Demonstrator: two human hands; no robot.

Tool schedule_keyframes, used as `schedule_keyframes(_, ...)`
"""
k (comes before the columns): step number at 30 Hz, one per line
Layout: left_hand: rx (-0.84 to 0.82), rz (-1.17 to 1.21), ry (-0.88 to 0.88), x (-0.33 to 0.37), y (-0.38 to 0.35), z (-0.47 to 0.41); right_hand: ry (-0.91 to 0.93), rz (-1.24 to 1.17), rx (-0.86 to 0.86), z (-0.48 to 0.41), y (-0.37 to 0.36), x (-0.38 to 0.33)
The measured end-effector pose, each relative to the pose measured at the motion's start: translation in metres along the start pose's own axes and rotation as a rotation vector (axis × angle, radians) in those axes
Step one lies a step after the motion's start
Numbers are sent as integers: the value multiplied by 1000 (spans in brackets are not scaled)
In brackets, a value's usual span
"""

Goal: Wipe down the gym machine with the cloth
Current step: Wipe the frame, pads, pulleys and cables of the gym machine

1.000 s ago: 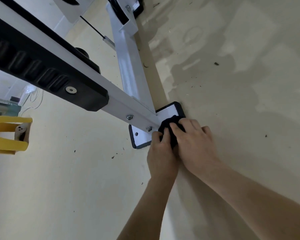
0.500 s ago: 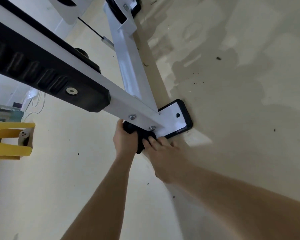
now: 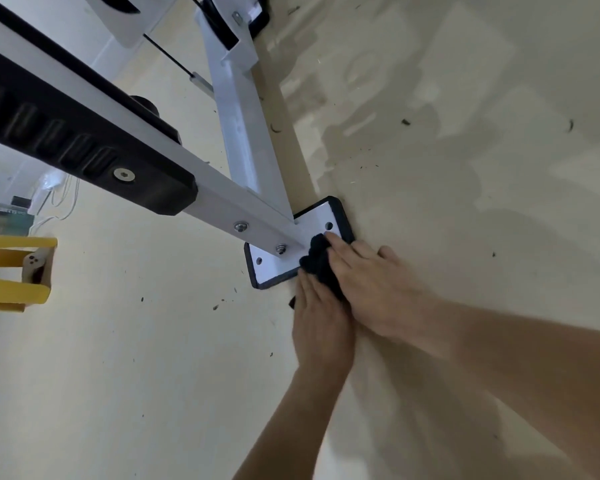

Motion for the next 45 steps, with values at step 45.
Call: schedule_keyframes(45, 281, 844, -347, 252, 242, 106, -399, -1503, 448, 114, 331, 109)
Point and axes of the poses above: each hand's wrist, its own z-axis away from the middle knuckle, its own y-axis out of the back of the hand, x = y × z, the point moved 2 cm from there along -z, towards the middle knuckle, and after that the axes turned 4 degrees about z, right-handed, at the moved point
